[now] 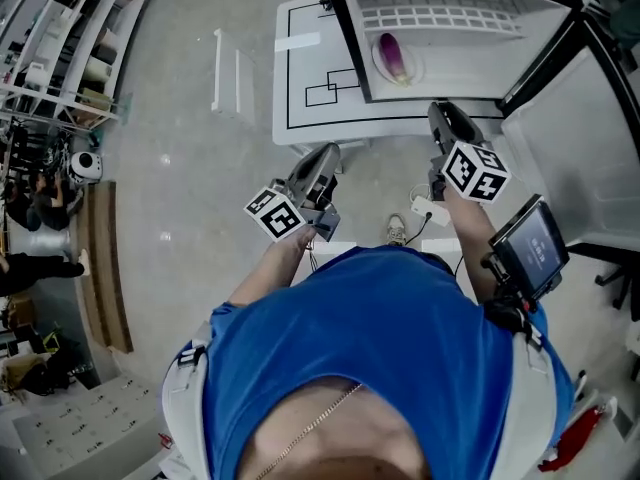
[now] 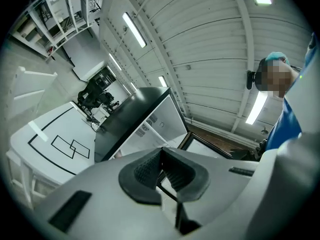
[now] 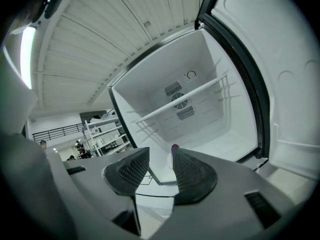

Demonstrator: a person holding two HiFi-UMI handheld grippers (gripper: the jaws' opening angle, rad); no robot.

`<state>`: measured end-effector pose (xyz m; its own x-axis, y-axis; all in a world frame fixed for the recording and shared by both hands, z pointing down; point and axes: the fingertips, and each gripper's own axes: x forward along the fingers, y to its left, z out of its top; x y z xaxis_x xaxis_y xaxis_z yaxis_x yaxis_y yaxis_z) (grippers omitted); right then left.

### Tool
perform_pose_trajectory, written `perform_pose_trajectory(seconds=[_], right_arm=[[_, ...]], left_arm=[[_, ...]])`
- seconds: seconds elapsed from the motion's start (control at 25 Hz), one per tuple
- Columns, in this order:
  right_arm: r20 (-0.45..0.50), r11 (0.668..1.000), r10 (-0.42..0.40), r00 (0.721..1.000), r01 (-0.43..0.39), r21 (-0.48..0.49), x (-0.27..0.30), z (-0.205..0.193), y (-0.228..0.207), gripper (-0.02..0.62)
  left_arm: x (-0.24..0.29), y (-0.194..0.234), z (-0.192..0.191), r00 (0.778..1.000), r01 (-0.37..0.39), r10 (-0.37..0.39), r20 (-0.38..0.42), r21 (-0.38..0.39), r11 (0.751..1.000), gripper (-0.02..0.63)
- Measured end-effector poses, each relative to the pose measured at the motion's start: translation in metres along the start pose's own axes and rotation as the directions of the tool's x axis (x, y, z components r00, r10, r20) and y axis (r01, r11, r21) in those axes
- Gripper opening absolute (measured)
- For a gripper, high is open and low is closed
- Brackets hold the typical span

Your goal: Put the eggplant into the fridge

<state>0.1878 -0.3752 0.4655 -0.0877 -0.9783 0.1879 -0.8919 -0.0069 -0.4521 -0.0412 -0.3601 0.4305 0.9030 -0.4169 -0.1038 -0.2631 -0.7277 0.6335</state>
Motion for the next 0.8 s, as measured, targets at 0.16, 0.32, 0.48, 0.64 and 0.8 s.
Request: perform_pose_trajectory(seconds=[0.16, 0.32, 0.48, 0.64, 0.8], right_arm=[[0.027, 0.999, 0.025, 0.999, -0.024, -0.033, -0.045, 0.005, 0.026, 0.105], [0.043, 0.997, 0.034, 0.998, -0.031, -0.064, -0.078, -0.001, 0.043, 0.046], [0.041, 0.994, 0.035, 0.999, -0.031, -0.102, -0.109, -0.009, 0.057, 0.005], [0.029, 0.989, 0.046, 0.999, -0.041, -0.145, -0.141, -0.022, 0.074, 0.005], [0.025, 0.985, 0.053, 0.998, -0.048, -0.167, -0.168, -0.034, 0.089, 0.003]], left_arm=[[-0.012, -0.021, -0.003, 1.0, 0.022, -0.022, 0.007, 0.01, 1.0, 0.008], [-0.023, -0.034, -0.012, 0.999, 0.041, -0.041, 0.003, 0.018, 0.999, 0.008], [-0.033, -0.048, -0.023, 1.0, 0.023, -0.021, -0.022, 0.089, 0.996, 0.008], [-0.045, -0.066, -0.033, 0.999, 0.029, -0.026, -0.031, 0.122, 0.992, 0.008], [-0.059, -0.082, -0.043, 0.999, 0.044, -0.04, -0.031, 0.119, 0.992, 0.008]])
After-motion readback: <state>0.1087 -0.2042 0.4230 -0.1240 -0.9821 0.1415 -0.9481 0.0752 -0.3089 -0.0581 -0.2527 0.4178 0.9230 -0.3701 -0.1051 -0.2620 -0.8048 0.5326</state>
